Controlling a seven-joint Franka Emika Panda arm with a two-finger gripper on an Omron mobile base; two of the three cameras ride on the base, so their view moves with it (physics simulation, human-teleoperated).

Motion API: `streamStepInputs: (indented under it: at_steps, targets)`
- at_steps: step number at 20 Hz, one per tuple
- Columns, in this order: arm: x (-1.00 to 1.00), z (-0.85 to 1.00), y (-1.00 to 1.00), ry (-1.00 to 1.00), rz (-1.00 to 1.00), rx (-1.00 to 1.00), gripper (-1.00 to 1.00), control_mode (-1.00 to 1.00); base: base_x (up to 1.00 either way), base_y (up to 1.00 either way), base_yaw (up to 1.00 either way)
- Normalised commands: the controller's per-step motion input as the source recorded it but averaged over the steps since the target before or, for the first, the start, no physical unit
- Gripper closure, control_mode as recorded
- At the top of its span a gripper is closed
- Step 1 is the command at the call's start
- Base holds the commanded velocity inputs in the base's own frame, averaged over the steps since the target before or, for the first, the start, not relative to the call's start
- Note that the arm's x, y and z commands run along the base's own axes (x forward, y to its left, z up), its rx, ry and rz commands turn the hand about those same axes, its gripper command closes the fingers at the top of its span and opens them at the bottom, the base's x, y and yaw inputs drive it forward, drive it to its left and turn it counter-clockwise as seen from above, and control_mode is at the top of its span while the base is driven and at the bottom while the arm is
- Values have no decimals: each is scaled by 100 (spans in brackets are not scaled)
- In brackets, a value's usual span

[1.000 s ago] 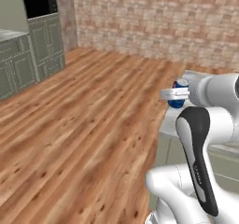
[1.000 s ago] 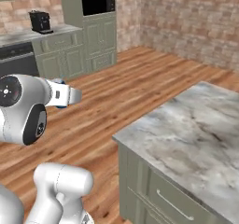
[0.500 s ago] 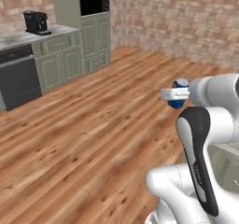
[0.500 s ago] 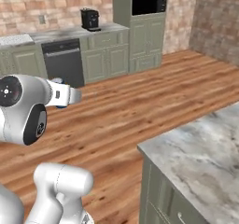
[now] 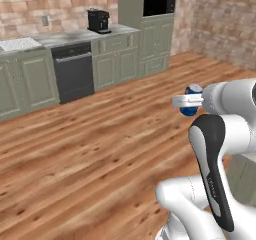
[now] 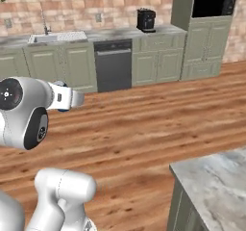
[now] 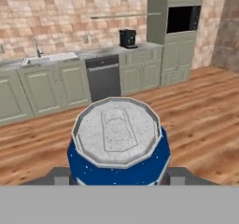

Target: Pick the can from the counter and place it in the open cabinet.

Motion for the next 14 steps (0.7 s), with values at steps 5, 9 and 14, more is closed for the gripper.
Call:
streamStepInputs:
  at_steps: [5, 9, 14]
  targets:
    - [0, 0, 0, 0, 0, 0, 100, 100, 0, 43, 46]
    - [0, 0, 0, 0, 0, 0, 100, 100, 0, 46, 44]
    - [0, 0, 0, 0, 0, 0, 100, 100, 0, 54, 42]
